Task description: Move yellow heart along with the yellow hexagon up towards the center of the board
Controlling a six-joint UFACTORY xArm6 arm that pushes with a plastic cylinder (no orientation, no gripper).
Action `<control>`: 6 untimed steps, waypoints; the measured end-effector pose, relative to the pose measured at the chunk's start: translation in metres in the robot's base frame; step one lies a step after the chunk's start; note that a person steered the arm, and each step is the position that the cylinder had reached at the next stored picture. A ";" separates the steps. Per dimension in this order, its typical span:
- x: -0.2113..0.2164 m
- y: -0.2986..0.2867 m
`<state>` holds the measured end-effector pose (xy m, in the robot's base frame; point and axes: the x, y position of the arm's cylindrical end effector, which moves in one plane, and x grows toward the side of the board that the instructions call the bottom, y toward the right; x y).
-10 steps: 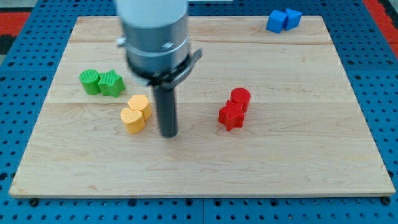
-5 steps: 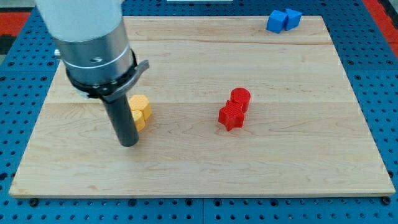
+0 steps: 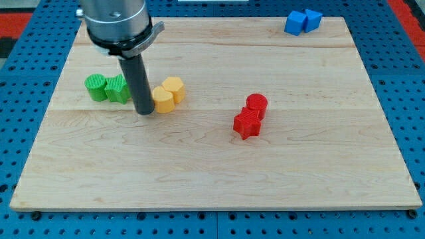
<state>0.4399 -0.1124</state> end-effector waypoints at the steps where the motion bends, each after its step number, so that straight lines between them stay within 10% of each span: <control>1: -0.018 0.022; 6: -0.077 0.132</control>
